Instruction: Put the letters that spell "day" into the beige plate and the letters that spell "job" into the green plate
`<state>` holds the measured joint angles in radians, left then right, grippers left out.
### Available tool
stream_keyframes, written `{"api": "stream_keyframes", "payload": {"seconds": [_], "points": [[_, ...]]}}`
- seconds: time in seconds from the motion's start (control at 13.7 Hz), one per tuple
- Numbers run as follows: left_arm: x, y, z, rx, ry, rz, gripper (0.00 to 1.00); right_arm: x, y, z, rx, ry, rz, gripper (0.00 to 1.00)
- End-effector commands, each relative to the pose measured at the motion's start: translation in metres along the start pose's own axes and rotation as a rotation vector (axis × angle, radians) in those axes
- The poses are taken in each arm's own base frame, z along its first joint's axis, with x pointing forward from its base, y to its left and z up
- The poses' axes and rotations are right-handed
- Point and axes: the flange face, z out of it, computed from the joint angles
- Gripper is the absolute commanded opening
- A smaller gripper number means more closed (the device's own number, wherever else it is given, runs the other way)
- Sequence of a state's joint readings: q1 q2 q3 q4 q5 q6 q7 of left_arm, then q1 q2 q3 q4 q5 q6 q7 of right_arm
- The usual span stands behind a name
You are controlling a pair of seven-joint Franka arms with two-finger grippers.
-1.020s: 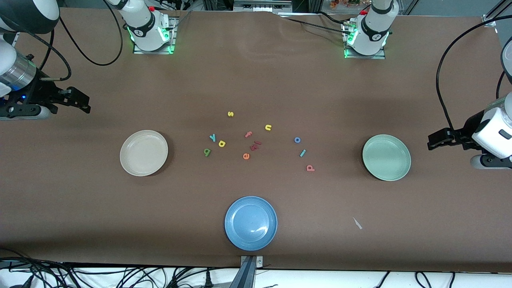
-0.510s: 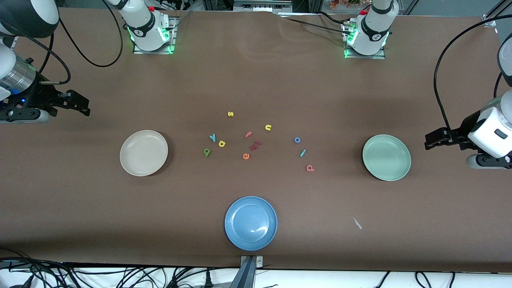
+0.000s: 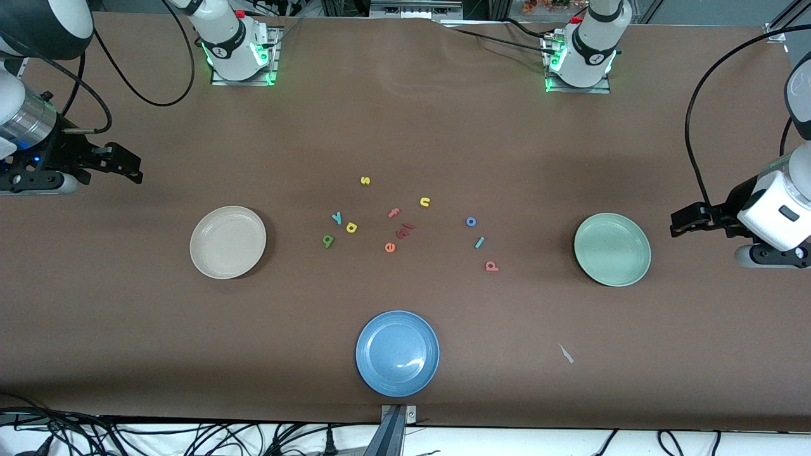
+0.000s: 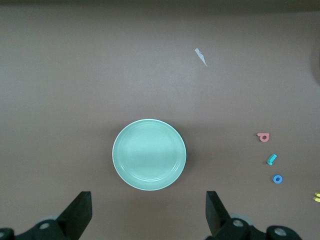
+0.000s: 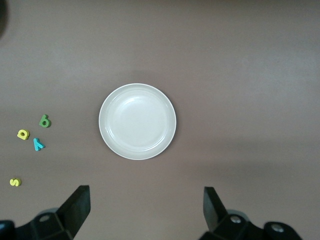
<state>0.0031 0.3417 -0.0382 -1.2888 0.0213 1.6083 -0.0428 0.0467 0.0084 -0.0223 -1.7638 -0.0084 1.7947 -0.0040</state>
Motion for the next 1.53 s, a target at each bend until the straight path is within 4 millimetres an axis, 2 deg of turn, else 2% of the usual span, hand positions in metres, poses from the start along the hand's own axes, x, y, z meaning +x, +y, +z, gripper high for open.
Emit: {"api": "stream_keyframes", "payload": {"seconds": [0.0, 0.66, 1.09, 1.46], "points": [[-0.001, 0.001, -0.002, 0.017, -0.003, 0.019, 1.00, 0.003, 0.001, -0.005, -0.004, 0.001, -0.012, 1.00], [-0.001, 0.009, -0.002, 0.017, -0.003, 0.030, 1.00, 0.000, 0.002, -0.004, -0.004, -0.027, -0.014, 1.00], [-0.001, 0.009, -0.002, 0.017, -0.003, 0.031, 1.00, 0.001, -0.004, -0.010, -0.004, -0.015, -0.018, 1.00], [-0.001, 0.009, -0.002, 0.017, -0.003, 0.031, 1.00, 0.000, -0.019, -0.008, -0.002, -0.024, -0.035, 1.00]]}}
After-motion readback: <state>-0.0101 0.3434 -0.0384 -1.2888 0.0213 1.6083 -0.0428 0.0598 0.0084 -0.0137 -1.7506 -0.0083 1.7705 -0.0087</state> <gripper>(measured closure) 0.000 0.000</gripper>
